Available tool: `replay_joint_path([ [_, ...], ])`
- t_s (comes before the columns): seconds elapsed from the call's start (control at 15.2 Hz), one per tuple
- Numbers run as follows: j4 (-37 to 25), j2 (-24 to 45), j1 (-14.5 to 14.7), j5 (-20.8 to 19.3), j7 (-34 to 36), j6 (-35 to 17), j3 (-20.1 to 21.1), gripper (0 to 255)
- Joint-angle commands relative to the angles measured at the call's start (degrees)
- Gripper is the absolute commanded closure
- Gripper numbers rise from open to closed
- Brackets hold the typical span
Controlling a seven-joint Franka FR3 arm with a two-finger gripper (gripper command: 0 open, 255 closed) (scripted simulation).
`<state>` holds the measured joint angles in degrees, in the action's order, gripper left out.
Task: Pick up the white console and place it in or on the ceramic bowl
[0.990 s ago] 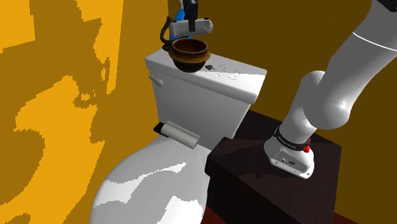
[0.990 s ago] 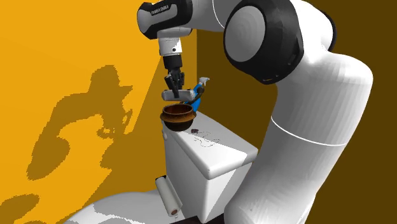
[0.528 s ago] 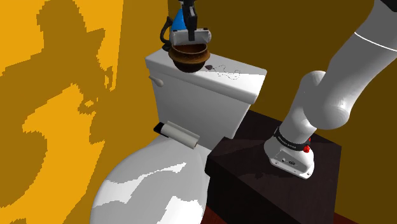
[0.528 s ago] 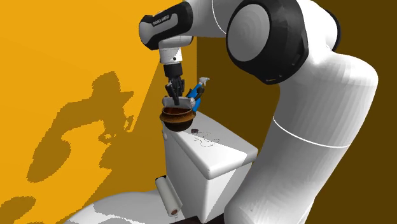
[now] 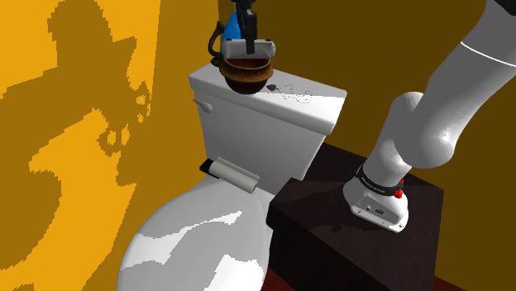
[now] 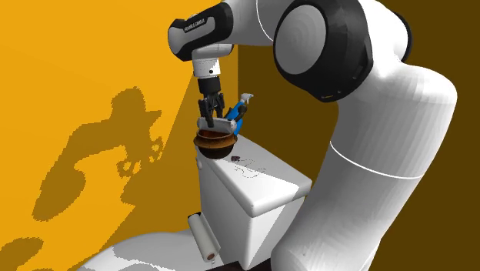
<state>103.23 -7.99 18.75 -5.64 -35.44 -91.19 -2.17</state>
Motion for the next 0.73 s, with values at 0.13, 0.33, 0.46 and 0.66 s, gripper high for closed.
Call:
replay_joint_path([
  [0.13, 0.01, 0.0, 0.0, 0.0, 0.0, 0.0, 0.0, 0],
  [0.33, -5.05, 1.08, 0.13, 0.08, -0.09, 4.0, 0.19, 0],
  [0.46, -9.99, 2.35, 0.24, 0.13, -0.18, 7.67, 0.34, 0],
  [0.66, -9.98, 2.35, 0.24, 0.13, -0.18, 7.67, 0.34, 0],
])
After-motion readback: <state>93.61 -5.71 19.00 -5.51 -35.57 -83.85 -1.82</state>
